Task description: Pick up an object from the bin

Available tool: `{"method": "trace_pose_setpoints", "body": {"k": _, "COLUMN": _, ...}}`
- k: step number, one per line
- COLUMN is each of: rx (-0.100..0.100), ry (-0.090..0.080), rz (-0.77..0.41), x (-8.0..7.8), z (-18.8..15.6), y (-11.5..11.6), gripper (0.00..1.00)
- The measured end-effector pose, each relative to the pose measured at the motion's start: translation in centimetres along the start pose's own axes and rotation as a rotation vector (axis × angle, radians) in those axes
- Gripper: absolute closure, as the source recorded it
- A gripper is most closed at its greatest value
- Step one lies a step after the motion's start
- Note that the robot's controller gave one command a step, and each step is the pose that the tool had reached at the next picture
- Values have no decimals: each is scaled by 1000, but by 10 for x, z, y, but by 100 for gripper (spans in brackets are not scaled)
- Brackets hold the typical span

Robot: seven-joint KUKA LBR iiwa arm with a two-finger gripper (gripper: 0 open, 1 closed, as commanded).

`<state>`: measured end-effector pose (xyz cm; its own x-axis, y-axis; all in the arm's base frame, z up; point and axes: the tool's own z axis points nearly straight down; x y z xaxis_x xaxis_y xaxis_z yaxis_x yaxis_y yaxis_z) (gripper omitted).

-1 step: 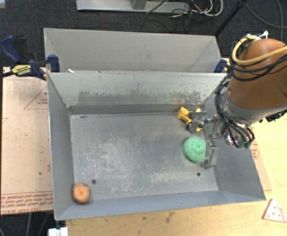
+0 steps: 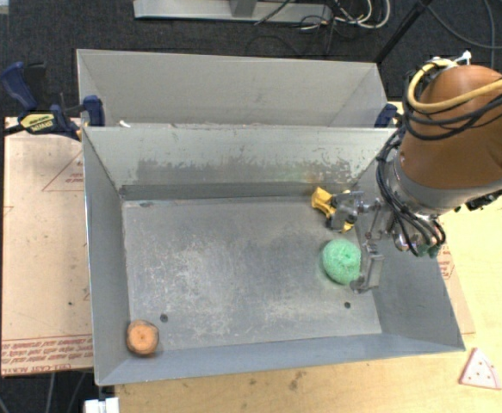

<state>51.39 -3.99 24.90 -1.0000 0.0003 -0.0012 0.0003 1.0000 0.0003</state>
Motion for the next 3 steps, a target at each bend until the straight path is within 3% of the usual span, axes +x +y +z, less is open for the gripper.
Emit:
{"method": "trace_pose_setpoints", "body": {"k": 1, "rx": 0, "ry": -7, "rz": 52, "x": -11, "z": 54, "y": 6, "gripper": 0}}
{"method": "trace_pose_setpoints", "body": {"k": 2, "rx": -1, "ry": 1, "rz": -32, "x": -30, "z": 85, "y": -12, "gripper": 0}}
{"method": "trace_pose_setpoints", "body": {"k": 3, "rx": 0, "ry": -1, "rz": -71, "x": -7, "z": 115, "y": -43, "gripper": 0}}
